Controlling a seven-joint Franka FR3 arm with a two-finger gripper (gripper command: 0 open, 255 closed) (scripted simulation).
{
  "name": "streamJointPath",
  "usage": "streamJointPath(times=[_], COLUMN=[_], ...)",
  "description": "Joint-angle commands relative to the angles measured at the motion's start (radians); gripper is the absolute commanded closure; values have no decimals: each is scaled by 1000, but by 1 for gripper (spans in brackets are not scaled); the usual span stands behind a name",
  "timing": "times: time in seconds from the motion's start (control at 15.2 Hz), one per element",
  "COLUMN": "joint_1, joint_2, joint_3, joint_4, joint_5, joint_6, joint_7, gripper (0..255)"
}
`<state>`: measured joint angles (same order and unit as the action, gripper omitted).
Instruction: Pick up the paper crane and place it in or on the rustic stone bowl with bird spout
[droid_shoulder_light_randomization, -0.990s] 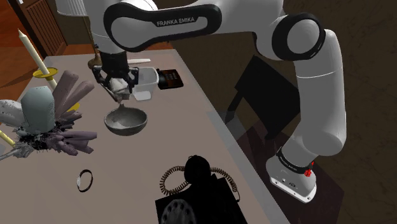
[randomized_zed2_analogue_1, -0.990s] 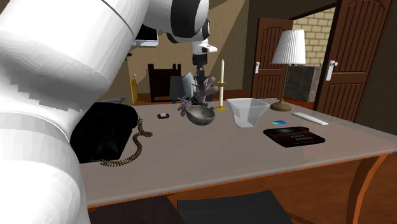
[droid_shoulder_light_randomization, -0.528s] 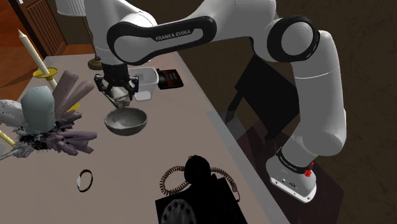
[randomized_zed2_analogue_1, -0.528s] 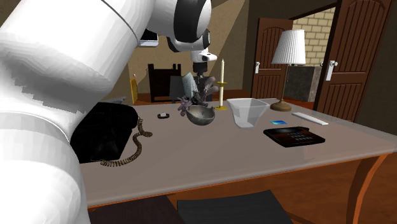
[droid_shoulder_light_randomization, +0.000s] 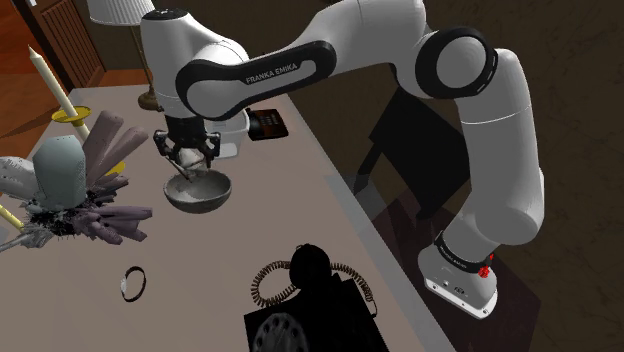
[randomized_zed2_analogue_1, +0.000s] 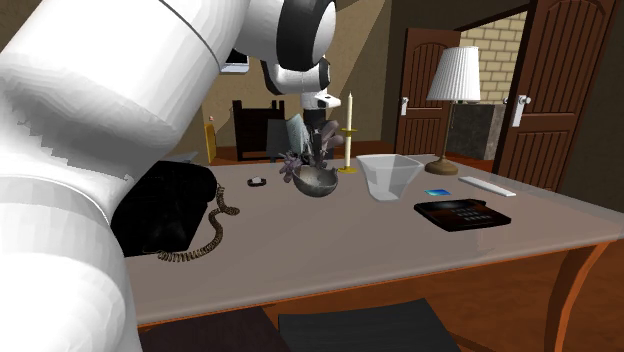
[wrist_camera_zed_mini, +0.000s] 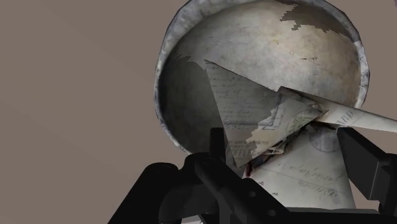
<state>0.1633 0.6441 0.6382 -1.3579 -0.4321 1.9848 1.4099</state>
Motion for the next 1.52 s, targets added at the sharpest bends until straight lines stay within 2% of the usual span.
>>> streamJointPath(times=[0.0, 0.26, 0.33, 0.66, 0.92, 1.45], joint_1=[-1, -1, -1, -1, -2, -2], joint_2=[0, 0, 0, 0, -44, -44], joint_3=[0, 0, 0, 0, 18, 18], joint_4=[-2, -2, -2, -2, 57, 57], joint_5=[0, 0, 0, 0, 28, 27], joint_6=[2, 2, 2, 2, -94, -94], joint_7=[0, 0, 0, 0, -18, -18], gripper=[255, 255, 0, 0, 0, 0])
